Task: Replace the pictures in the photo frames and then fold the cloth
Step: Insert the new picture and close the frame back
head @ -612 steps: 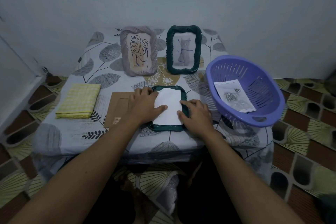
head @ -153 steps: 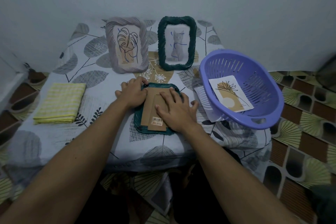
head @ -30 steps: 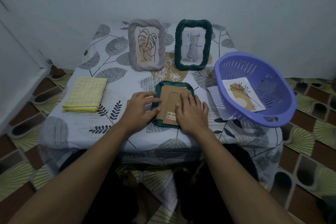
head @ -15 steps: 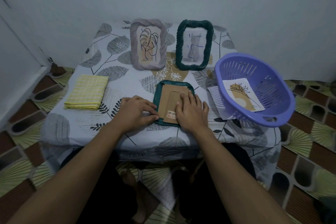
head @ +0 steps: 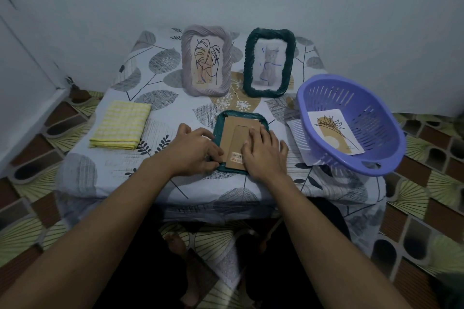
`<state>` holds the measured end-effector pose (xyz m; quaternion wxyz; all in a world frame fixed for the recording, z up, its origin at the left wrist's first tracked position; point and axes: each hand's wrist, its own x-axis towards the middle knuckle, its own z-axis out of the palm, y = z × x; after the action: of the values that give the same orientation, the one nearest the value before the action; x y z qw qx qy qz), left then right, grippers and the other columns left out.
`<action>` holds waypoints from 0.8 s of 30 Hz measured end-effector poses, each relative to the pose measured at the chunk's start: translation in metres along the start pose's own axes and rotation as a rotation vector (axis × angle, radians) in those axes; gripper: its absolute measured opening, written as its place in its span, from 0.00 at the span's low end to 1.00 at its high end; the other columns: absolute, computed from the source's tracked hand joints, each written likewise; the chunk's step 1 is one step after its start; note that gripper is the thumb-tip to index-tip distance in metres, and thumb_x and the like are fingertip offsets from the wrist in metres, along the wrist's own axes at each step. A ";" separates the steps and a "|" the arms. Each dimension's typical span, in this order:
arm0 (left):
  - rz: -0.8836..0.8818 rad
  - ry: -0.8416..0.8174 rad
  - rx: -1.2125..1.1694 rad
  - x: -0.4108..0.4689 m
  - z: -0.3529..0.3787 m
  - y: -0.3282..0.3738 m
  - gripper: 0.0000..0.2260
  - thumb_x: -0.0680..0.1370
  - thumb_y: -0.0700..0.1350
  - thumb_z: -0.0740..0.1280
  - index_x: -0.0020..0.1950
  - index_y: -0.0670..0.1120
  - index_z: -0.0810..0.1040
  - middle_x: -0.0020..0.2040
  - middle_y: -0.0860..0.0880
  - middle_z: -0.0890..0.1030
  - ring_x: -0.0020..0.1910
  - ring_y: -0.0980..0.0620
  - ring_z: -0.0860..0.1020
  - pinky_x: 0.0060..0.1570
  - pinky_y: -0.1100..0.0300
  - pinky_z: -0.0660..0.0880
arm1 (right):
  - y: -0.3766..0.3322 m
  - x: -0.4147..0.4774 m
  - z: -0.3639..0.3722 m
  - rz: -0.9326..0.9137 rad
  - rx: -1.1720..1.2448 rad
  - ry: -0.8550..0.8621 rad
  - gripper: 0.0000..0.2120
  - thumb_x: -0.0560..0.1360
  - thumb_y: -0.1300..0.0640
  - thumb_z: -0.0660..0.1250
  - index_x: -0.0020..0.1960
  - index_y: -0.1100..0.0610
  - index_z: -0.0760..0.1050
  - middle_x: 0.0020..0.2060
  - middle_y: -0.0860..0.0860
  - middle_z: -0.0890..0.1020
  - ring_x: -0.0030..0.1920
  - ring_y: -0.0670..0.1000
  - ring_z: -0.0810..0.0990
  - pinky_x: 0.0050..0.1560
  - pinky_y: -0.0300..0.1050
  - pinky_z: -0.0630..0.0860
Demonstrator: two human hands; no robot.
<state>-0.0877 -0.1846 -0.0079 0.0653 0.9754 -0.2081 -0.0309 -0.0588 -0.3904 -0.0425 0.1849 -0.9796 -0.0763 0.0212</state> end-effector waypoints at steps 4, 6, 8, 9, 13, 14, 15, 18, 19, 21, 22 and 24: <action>0.038 0.034 0.007 0.004 -0.002 0.002 0.07 0.74 0.56 0.70 0.50 0.60 0.85 0.55 0.67 0.81 0.62 0.59 0.69 0.51 0.55 0.54 | 0.000 0.000 0.001 0.000 0.004 0.002 0.26 0.83 0.45 0.47 0.79 0.49 0.57 0.80 0.51 0.55 0.80 0.53 0.50 0.77 0.61 0.45; 0.077 0.086 -0.003 0.004 0.004 0.000 0.07 0.74 0.55 0.70 0.48 0.59 0.86 0.52 0.64 0.83 0.61 0.59 0.72 0.53 0.55 0.55 | 0.000 0.001 0.000 0.000 0.004 0.001 0.26 0.83 0.45 0.47 0.79 0.49 0.57 0.80 0.51 0.55 0.80 0.53 0.50 0.77 0.61 0.44; 0.119 0.139 -0.042 0.002 0.011 -0.003 0.08 0.73 0.54 0.68 0.47 0.57 0.86 0.49 0.60 0.85 0.61 0.58 0.75 0.54 0.58 0.55 | 0.000 0.001 0.000 -0.002 0.002 -0.001 0.26 0.83 0.45 0.47 0.79 0.49 0.57 0.80 0.51 0.55 0.80 0.53 0.50 0.76 0.61 0.45; 0.126 0.158 -0.076 0.002 0.014 -0.004 0.10 0.72 0.54 0.66 0.47 0.56 0.86 0.49 0.59 0.85 0.60 0.57 0.77 0.55 0.60 0.55 | 0.001 0.001 0.000 -0.004 0.000 -0.001 0.26 0.83 0.45 0.47 0.79 0.49 0.57 0.80 0.51 0.55 0.80 0.53 0.50 0.76 0.61 0.45; 0.093 0.252 -0.247 -0.002 0.022 0.001 0.16 0.70 0.56 0.61 0.45 0.51 0.86 0.43 0.55 0.85 0.47 0.53 0.81 0.56 0.59 0.62 | 0.001 0.001 0.000 -0.007 -0.006 -0.008 0.26 0.83 0.45 0.47 0.80 0.49 0.56 0.80 0.51 0.55 0.80 0.53 0.50 0.76 0.61 0.45; 0.074 0.283 -0.306 -0.003 0.025 0.003 0.15 0.70 0.55 0.62 0.45 0.49 0.85 0.42 0.55 0.84 0.43 0.53 0.80 0.55 0.58 0.66 | 0.001 0.001 0.000 -0.010 -0.006 -0.010 0.26 0.83 0.45 0.47 0.80 0.49 0.56 0.80 0.51 0.55 0.80 0.53 0.50 0.76 0.62 0.44; 0.056 0.319 -0.371 -0.003 0.028 0.004 0.13 0.71 0.54 0.64 0.46 0.48 0.83 0.41 0.54 0.84 0.41 0.54 0.80 0.53 0.57 0.70 | 0.001 0.001 -0.001 -0.013 -0.007 -0.012 0.26 0.83 0.45 0.47 0.80 0.49 0.55 0.80 0.51 0.54 0.80 0.53 0.50 0.76 0.61 0.44; -0.034 0.370 -0.536 -0.004 0.033 0.009 0.07 0.71 0.49 0.69 0.46 0.47 0.79 0.40 0.53 0.82 0.40 0.55 0.79 0.45 0.59 0.74 | 0.001 0.001 0.000 -0.012 -0.010 -0.015 0.26 0.83 0.44 0.47 0.80 0.49 0.55 0.80 0.52 0.54 0.80 0.54 0.50 0.76 0.62 0.45; -0.063 0.376 -0.564 -0.005 0.033 0.010 0.06 0.71 0.47 0.69 0.46 0.48 0.79 0.40 0.53 0.81 0.41 0.56 0.78 0.44 0.60 0.73 | 0.000 0.001 0.000 -0.012 -0.010 -0.012 0.26 0.83 0.44 0.47 0.80 0.49 0.56 0.80 0.52 0.55 0.80 0.54 0.50 0.77 0.62 0.45; -0.101 0.369 -0.585 -0.005 0.033 0.011 0.04 0.72 0.44 0.70 0.45 0.50 0.79 0.41 0.54 0.80 0.42 0.57 0.77 0.44 0.63 0.71 | 0.000 0.001 0.001 -0.012 -0.009 -0.006 0.26 0.83 0.44 0.47 0.79 0.49 0.56 0.80 0.52 0.55 0.80 0.54 0.50 0.76 0.62 0.46; -0.121 0.353 -0.587 -0.005 0.033 0.011 0.05 0.73 0.42 0.71 0.45 0.51 0.79 0.41 0.54 0.80 0.42 0.58 0.76 0.43 0.64 0.70 | 0.000 0.001 0.001 -0.012 -0.009 -0.006 0.26 0.83 0.44 0.47 0.79 0.49 0.56 0.80 0.52 0.55 0.80 0.54 0.50 0.76 0.62 0.46; -0.187 0.303 -0.665 -0.003 0.032 0.009 0.06 0.74 0.40 0.72 0.44 0.52 0.79 0.41 0.53 0.80 0.42 0.58 0.77 0.43 0.64 0.71 | 0.000 0.001 0.000 -0.012 -0.010 -0.009 0.26 0.83 0.44 0.46 0.80 0.49 0.56 0.80 0.52 0.55 0.80 0.54 0.50 0.77 0.62 0.45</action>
<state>-0.0969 -0.1948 -0.0380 0.4053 0.9093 -0.0847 0.0422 -0.0583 -0.3902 -0.0427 0.1796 -0.9799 -0.0829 0.0239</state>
